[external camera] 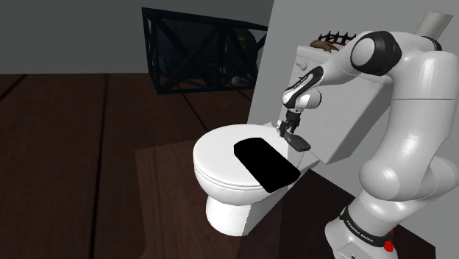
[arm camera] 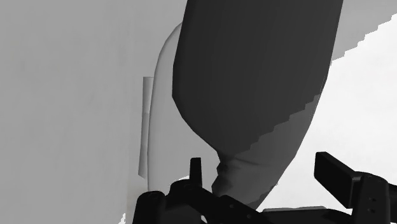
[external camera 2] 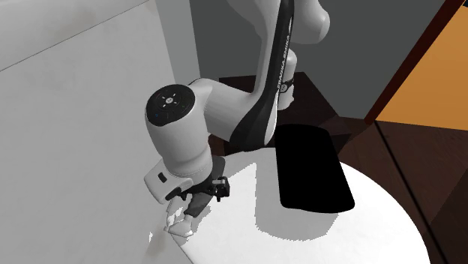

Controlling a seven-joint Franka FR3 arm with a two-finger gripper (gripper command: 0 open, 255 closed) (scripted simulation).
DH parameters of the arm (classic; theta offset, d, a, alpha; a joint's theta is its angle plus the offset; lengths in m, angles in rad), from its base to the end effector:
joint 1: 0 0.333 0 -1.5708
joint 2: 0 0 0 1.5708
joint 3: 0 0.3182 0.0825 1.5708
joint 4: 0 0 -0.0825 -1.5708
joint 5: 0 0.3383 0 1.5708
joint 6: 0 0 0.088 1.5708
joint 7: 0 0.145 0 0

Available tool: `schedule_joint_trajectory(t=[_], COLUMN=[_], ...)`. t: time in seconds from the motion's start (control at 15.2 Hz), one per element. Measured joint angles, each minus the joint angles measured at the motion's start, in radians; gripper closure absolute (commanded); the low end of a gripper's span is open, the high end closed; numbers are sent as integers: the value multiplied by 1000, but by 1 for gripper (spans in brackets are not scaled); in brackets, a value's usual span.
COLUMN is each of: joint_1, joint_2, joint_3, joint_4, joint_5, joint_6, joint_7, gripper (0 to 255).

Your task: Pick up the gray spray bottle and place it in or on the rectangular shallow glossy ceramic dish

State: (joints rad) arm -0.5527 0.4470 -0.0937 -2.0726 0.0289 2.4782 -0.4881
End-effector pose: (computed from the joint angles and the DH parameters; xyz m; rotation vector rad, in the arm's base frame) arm 0.4461 -0.3357 0.2099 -3.1277 0.2713 0.0714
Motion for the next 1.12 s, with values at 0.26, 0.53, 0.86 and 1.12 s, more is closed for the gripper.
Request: schedule_joint_trajectory(t=[0.26,0.53,0.86,1.12], joint_1=[0,0,2,3], joint_2=[0,0,-21,-60], joint_3=[0,0,-1,-5], joint_4=[0,1,-1,1], joint_5=[0,0,-3,-7], joint_6=[0,0,-20,-60], joint_7=[0,0,2,3], gripper=[255,255,255,255])
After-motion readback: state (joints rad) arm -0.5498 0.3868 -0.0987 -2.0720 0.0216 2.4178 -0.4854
